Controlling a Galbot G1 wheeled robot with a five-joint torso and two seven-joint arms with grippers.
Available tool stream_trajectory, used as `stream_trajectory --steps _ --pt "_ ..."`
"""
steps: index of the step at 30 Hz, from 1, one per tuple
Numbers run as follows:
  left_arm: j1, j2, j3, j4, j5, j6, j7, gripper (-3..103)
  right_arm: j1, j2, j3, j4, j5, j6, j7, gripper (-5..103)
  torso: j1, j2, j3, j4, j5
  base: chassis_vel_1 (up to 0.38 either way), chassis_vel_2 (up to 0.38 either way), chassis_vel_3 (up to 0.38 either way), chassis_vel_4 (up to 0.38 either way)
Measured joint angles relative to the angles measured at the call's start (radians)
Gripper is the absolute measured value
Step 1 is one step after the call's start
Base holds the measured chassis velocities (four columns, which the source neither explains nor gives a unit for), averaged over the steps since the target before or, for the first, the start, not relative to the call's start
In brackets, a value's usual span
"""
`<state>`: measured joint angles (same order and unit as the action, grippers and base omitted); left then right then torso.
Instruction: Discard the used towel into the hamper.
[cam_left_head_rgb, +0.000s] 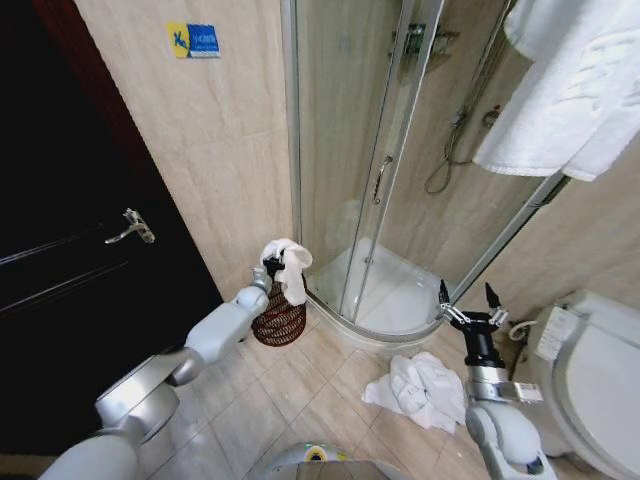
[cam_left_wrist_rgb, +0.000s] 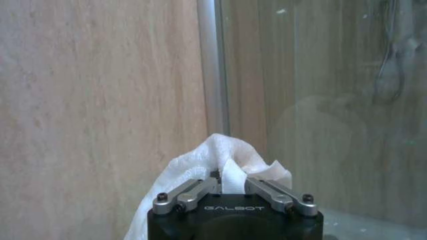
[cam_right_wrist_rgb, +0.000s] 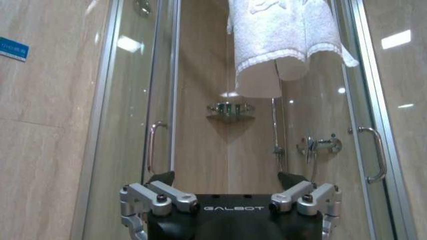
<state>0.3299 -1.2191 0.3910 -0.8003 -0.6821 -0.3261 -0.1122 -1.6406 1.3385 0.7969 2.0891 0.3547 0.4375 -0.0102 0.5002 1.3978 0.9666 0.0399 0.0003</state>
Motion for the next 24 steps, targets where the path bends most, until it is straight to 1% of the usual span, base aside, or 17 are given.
stream_trajectory --steps 2,3,7,8,9,10,11,14,19,23,24 --pt "-0.008 -0.028 -0.008 0.084 0.060 -0.035 -0.005 4 -0.006 0.002 0.002 -0.004 0.002 0.008 -0.005 100 0.000 0.000 0.000 -0.0001 -0.0001 0.000 0.000 0.000 0.000" --pt "-0.008 -0.028 -0.008 0.084 0.060 -0.035 -0.005 4 -0.006 0.002 0.002 -0.004 0.002 0.008 -0.005 100 0.000 0.000 0.000 -0.0001 -0.0001 0.000 0.000 0.000 0.000" --pt "-0.035 -0.086 -0.033 0.254 0.169 -0.100 -0.006 4 -0.025 -0.001 0.013 -0.015 0.016 0.029 -0.016 100 0.000 0.000 0.000 -0.0003 -0.0001 0.000 0.000 0.000 0.000" --pt "-0.035 -0.086 -0.033 0.254 0.169 -0.100 -0.006 4 -0.025 -0.001 0.013 -0.015 0.016 0.029 -0.016 100 0.000 0.000 0.000 -0.0003 -0.0001 0.000 0.000 0.000 0.000" --pt "-0.040 -0.098 -0.038 0.292 0.202 -0.116 0.002 4 -0.029 -0.003 0.019 -0.017 0.022 0.031 -0.019 100 0.000 0.000 0.000 -0.0004 -0.0002 0.000 0.000 0.000 0.000" --pt "-0.040 -0.104 -0.039 0.307 0.218 -0.122 0.009 4 -0.030 -0.004 0.022 -0.018 0.025 0.032 -0.020 100 0.000 0.000 0.000 -0.0004 -0.0001 0.000 0.000 0.000 0.000" --pt "-0.040 -0.104 -0.039 0.307 0.218 -0.122 0.009 4 -0.030 -0.004 0.022 -0.018 0.025 0.032 -0.020 100 0.000 0.000 0.000 -0.0004 -0.0001 0.000 0.000 0.000 0.000" --pt "-0.024 -0.118 -0.041 0.330 0.269 -0.131 0.020 4 -0.028 -0.012 0.029 -0.026 0.035 0.035 -0.022 100 0.000 0.000 0.000 -0.0003 -0.0002 0.000 0.000 0.000 0.000" --pt "0.010 -0.120 -0.048 0.330 0.299 -0.132 0.025 4 -0.027 -0.016 0.032 -0.031 0.045 0.039 -0.024 100 0.000 0.000 0.000 -0.0003 -0.0004 0.000 0.000 0.000 0.000" --pt "0.057 -0.141 -0.082 0.384 0.353 -0.167 0.039 4 -0.031 -0.022 0.041 -0.055 0.069 0.060 -0.033 100 0.000 0.000 0.000 -0.0001 -0.0001 0.000 0.000 0.000 0.000" --pt "0.057 -0.141 -0.082 0.384 0.353 -0.167 0.039 4 -0.031 -0.022 0.041 -0.055 0.069 0.060 -0.033 100 0.000 0.000 0.000 -0.0001 -0.0001 0.000 0.000 0.000 0.000"
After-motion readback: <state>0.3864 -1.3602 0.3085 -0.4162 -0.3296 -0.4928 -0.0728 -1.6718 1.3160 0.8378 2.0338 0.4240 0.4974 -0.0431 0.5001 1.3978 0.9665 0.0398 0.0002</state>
